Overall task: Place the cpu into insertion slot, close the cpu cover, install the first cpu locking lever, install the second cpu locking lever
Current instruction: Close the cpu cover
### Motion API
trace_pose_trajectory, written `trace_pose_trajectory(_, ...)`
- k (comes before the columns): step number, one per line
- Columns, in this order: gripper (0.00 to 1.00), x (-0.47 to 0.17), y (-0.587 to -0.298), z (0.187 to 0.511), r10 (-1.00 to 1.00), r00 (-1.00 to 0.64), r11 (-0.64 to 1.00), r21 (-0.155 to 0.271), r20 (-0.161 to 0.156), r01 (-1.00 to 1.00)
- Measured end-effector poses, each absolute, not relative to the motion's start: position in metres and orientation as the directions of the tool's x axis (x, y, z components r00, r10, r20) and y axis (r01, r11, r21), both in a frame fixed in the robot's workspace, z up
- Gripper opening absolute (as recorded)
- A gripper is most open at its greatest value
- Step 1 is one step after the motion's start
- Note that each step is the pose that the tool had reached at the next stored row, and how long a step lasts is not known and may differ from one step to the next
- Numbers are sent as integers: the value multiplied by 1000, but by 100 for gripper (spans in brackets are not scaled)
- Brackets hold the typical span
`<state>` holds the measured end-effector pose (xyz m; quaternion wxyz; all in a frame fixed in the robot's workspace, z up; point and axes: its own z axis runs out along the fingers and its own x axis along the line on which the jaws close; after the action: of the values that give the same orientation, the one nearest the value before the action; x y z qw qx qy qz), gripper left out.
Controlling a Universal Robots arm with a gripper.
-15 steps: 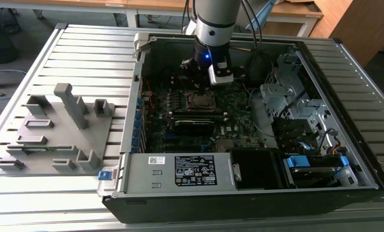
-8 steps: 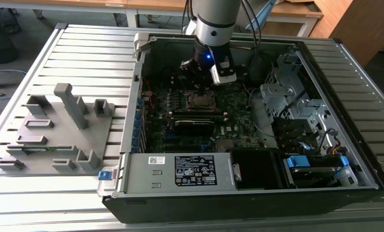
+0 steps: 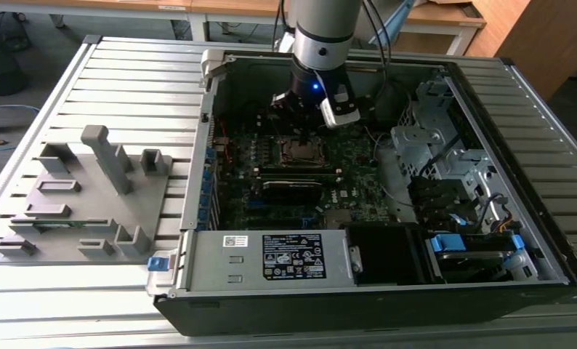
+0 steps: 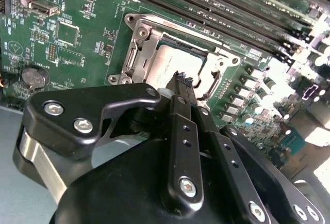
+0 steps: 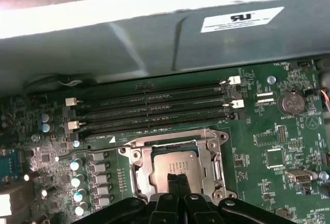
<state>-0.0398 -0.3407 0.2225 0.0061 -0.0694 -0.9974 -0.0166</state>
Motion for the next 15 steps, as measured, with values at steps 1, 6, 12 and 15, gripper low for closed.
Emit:
trace_pose_trajectory(1, 11, -40, -341, 222, 130, -991, 991, 32, 14, 130)
trace_pose_trajectory(6, 11, -40, -341, 220, 101, -995, 994, 32, 13, 101)
trace_pose_trajectory(12, 11, -40, -341, 220, 99, -995, 995, 30, 13, 99)
trace_pose_trajectory(15, 11, -40, -341, 220, 99, -995, 995, 30, 12, 100)
